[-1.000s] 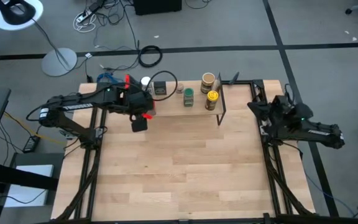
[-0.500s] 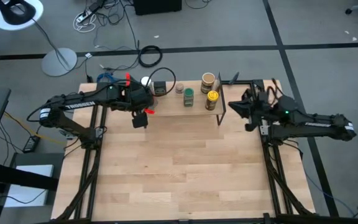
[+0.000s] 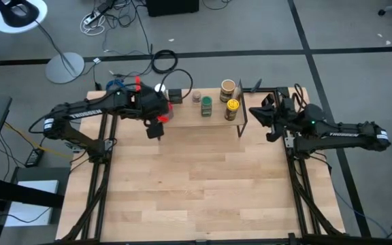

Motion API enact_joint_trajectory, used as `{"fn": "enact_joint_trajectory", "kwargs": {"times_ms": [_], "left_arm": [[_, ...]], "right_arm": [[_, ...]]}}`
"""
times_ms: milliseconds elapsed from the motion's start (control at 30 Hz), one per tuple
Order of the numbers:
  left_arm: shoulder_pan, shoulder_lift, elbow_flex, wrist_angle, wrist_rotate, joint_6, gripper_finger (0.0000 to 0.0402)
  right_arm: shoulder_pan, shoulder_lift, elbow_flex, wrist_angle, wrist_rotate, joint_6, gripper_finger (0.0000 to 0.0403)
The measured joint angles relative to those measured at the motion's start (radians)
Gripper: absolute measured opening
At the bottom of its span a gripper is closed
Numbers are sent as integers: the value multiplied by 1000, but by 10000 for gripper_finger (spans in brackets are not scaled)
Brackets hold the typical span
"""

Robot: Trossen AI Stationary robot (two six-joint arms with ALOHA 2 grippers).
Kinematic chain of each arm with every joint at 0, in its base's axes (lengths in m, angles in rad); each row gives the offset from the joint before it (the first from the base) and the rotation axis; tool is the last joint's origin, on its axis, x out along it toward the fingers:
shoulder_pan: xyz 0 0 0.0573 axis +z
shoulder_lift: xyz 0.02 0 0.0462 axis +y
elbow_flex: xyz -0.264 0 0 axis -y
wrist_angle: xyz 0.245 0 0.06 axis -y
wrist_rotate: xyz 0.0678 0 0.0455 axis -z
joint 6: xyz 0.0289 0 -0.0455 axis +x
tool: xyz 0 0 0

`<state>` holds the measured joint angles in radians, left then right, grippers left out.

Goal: Shelf spices
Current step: Remove the red seasoning can from the shelf

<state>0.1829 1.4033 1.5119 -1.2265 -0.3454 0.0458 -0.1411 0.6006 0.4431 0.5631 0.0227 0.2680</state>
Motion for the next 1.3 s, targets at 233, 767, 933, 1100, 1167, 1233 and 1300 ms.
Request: {"fn": "enact_joint_trajectory", "kwargs": {"times_ms": [233,767,933,1100,1167,1233,1300], "left_arm": [[6,0,68,49,-40,21,360],[72,105,68,-20,34,-166,360],[73,156,68,-18,29,-182,360],[72,200,68,-22,29,-172,360],[72,211,68,-21,29,-159,360],[72,216,68,-20,33,-157,354],[72,217,68,-17,34,-154,342]], "right_arm": [[10,0,0,83,0,7,9],[6,-1,1,208,-23,-8,9],[6,-1,1,207,-24,-8,9],[6,-1,1,206,-25,-8,9],[6,0,1,206,-25,-8,9],[6,0,1,206,-25,-8,9],[6,0,1,206,-25,-9,9]]}}
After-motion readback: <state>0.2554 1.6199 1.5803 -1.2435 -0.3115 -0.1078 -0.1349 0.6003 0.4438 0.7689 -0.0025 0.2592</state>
